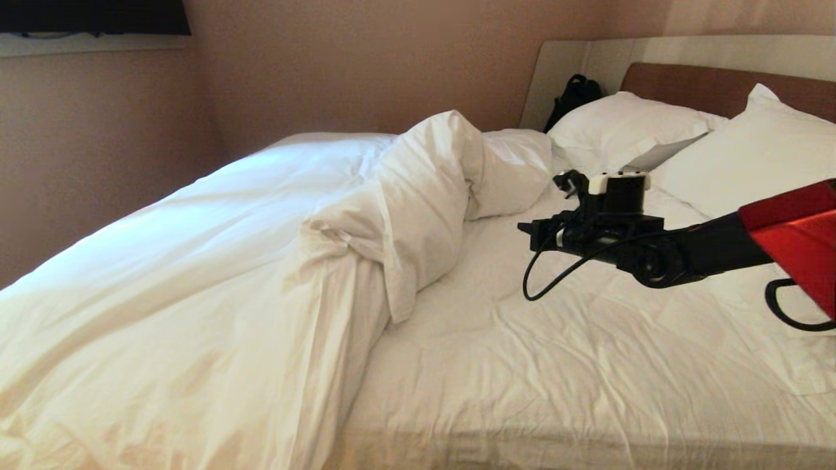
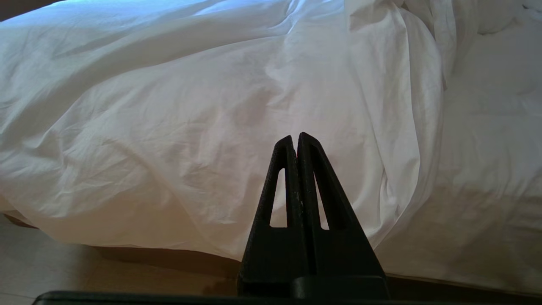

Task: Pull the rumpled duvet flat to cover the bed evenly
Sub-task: Hold the folded corner of the quilt

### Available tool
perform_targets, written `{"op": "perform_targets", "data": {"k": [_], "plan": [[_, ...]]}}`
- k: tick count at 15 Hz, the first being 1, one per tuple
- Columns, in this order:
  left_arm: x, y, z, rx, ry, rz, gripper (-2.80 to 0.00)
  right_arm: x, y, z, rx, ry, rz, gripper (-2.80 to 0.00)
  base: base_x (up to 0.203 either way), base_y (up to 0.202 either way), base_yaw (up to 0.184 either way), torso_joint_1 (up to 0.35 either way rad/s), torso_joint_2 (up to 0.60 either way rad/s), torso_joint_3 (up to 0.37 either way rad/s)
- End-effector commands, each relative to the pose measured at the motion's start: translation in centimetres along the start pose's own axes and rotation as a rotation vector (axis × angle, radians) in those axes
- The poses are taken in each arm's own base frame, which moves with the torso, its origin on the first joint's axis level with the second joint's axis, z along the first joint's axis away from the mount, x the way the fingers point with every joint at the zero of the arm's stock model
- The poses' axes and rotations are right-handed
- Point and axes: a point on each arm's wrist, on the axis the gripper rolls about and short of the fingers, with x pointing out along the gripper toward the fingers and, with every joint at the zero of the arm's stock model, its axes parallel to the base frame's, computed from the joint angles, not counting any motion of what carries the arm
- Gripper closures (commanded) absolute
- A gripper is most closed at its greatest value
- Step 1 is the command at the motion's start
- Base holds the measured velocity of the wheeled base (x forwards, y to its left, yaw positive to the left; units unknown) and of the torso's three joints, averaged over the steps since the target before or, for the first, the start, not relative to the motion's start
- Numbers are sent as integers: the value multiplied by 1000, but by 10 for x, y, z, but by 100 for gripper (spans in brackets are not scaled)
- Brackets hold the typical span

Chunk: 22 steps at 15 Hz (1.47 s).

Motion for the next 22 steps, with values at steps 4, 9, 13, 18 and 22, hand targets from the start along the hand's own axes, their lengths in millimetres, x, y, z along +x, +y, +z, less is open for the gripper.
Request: {"op": "perform_targets", "data": {"k": [4, 9, 13, 18, 22], "plan": [[0, 0, 0, -1, -1, 0, 0, 27, 0, -23, -40, 35, 18, 0, 0, 0, 0, 0, 0, 0], [0, 0, 0, -1, -1, 0, 0, 46, 10, -45, -106, 56, 45, 0, 0, 0, 0, 0, 0, 0], [0, 0, 0, -1, -1, 0, 0, 58, 15, -50, -120, 32, 58, 0, 0, 0, 0, 0, 0, 0], [0, 0, 0, -1, -1, 0, 0, 72, 18, -57, -159, 23, 59, 0, 0, 0, 0, 0, 0, 0], [0, 0, 0, -1, -1, 0, 0, 79, 41, -63, -202, 5, 87, 0, 0, 0, 0, 0, 0, 0]]}}
